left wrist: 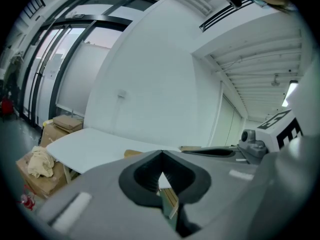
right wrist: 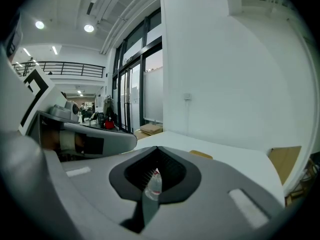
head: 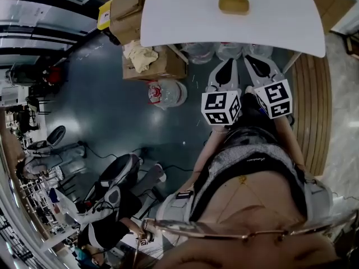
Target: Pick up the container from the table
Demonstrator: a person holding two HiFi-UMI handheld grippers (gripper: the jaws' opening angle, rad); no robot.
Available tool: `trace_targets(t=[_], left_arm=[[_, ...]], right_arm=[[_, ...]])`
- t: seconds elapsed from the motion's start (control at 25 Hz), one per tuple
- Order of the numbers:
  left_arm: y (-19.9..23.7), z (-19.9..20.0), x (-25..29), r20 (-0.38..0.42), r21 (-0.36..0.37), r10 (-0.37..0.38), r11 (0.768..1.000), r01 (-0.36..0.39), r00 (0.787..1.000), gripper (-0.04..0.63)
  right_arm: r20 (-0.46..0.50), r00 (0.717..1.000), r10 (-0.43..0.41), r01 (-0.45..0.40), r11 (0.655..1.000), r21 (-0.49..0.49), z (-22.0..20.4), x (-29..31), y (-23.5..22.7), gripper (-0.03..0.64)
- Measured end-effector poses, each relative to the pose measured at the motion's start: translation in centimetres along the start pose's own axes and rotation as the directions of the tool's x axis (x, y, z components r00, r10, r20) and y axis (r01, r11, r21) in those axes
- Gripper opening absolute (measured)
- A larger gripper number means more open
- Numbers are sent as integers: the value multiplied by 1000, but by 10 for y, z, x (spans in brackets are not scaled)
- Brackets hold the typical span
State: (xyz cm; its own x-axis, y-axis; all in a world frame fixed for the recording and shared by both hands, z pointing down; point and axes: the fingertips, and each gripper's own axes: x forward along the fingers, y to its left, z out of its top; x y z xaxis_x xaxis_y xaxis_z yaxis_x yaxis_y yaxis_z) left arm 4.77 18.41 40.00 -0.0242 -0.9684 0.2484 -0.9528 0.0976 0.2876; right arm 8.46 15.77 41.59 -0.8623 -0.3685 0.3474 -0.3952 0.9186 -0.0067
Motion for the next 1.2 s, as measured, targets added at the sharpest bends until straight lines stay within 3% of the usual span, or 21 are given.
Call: trace_targets(t=[0.68, 1.2], left_arm=[[7, 33, 94, -14, 3, -19, 1000, 19, 1000, 0], [-4, 43, 135, 5, -4, 19, 1000, -19, 1000, 0]], right_arm=[[26, 999, 34, -33, 999, -7, 31, 53, -78, 23], [25, 996, 87, -86, 996, -37, 39, 72, -119, 23]])
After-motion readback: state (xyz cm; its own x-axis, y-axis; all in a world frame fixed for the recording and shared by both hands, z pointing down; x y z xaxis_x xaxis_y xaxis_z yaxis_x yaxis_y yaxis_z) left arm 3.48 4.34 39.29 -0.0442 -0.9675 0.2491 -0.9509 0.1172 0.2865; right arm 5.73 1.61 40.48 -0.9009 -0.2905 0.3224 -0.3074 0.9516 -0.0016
